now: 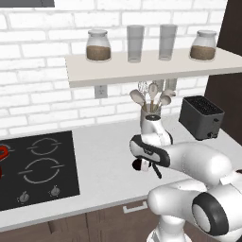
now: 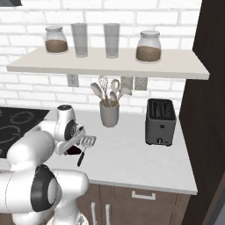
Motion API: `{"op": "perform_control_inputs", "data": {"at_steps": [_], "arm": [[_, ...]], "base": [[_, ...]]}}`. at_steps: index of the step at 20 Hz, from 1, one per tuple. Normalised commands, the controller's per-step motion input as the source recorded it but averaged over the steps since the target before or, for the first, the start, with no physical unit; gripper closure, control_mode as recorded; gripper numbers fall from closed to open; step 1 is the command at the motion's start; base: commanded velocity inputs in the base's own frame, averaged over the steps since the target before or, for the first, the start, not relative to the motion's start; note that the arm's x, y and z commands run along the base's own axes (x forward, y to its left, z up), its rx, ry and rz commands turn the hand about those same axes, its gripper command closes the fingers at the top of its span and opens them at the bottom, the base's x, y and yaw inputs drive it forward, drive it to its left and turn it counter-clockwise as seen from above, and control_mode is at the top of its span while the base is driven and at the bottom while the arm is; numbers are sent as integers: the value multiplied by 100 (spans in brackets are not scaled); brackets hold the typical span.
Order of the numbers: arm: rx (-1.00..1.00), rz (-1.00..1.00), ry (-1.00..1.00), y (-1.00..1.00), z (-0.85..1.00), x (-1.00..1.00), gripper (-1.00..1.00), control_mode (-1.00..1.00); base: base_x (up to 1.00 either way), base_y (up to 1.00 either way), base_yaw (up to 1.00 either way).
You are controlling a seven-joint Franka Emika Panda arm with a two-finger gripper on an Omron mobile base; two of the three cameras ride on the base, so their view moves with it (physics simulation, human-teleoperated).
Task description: Put the avocado and cucumber in the pot. Retrieve the spatula and lightly stir the vegetables in the pot.
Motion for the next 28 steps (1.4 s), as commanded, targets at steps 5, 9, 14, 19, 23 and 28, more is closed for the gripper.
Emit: {"op": "perform_control_inputs", "data": {"at_steps": [5,9,14,19,23,28], "arm": [[0,7,1,7,-22,22,-100,-100],[0,4,1,0,-22,23,-100,-100],[0,2,0,0,-24,9,-100,-100],[0,1,2,2,-24,0,100,-100],[0,0,1,0,0,0,100,-100],[2,-11,-8,0,31,-22,100,-100]], "base": [[0,0,0],[0,0,0],[0,0,0],[0,0,0],[0,0,0],[0,0,0]]}}
